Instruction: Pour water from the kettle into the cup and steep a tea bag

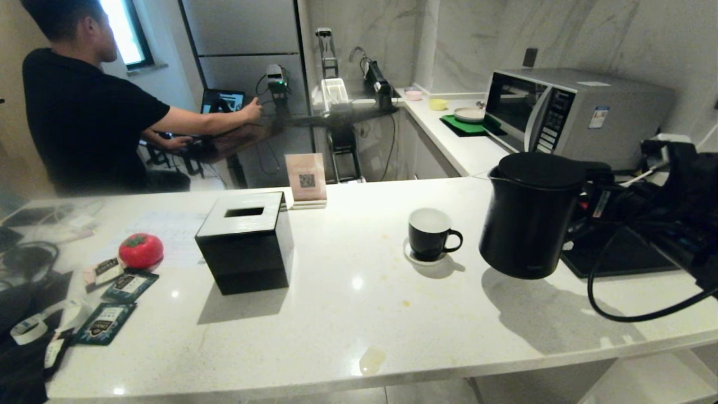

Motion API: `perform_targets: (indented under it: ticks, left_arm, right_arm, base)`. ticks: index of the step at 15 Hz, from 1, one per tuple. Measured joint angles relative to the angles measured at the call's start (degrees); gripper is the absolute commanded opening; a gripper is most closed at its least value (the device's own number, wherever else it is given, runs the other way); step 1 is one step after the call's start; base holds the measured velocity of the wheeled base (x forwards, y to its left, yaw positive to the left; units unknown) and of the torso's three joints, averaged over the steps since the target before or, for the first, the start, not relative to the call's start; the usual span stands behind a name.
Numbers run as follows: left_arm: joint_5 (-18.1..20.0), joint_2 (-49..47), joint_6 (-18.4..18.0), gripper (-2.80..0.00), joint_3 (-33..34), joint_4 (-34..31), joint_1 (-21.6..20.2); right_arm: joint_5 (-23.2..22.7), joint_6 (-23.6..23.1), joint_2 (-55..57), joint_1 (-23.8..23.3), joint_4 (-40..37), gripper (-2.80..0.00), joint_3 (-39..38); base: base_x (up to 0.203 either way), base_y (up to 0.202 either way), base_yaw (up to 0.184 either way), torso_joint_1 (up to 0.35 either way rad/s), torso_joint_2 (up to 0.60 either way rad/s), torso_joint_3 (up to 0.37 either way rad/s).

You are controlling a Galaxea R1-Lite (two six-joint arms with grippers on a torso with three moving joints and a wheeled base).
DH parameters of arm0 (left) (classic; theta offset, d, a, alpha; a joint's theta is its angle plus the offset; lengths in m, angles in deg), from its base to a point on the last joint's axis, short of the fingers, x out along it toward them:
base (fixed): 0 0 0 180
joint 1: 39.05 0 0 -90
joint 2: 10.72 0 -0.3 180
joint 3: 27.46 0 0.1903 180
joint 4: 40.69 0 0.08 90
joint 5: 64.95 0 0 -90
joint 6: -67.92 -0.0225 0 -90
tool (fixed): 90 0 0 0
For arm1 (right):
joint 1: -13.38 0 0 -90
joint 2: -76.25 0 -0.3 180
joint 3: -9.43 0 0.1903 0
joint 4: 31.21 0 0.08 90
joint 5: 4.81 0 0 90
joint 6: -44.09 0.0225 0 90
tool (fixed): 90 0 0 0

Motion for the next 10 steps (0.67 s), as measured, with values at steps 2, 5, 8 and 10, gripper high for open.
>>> perform_targets:
  ticks: [2,5,8,10]
  left_arm:
    - [0.0,0.0,0.0,-2.80,0.0,0.0,0.0]
    - [0.0,0.0,0.0,-2.80,0.0,0.0,0.0]
    - [0.0,0.0,0.0,-2.80,0.0,0.0,0.0]
    - [0.0,0.0,0.0,-2.80,0.0,0.0,0.0]
  right_arm:
    - [0.0,-0.1,0.3,0.0,-2.6,-2.80,2.4]
    - [0.0,-1.9,1.0,0.0,-6.2,-2.80,5.7]
    - [0.0,-3.5,2.4,0.7,-7.4,-2.80,9.6]
    - [-0.1,-5.1,3.4,1.2,-9.1,-2.80,11.7]
  base:
    - [0.000,0.000,0.000,0.000,0.00,0.000]
    - [0.000,0.000,0.000,0.000,0.00,0.000]
    - [0.000,0.000,0.000,0.000,0.00,0.000]
    - [0.000,0.000,0.000,0.000,0.00,0.000]
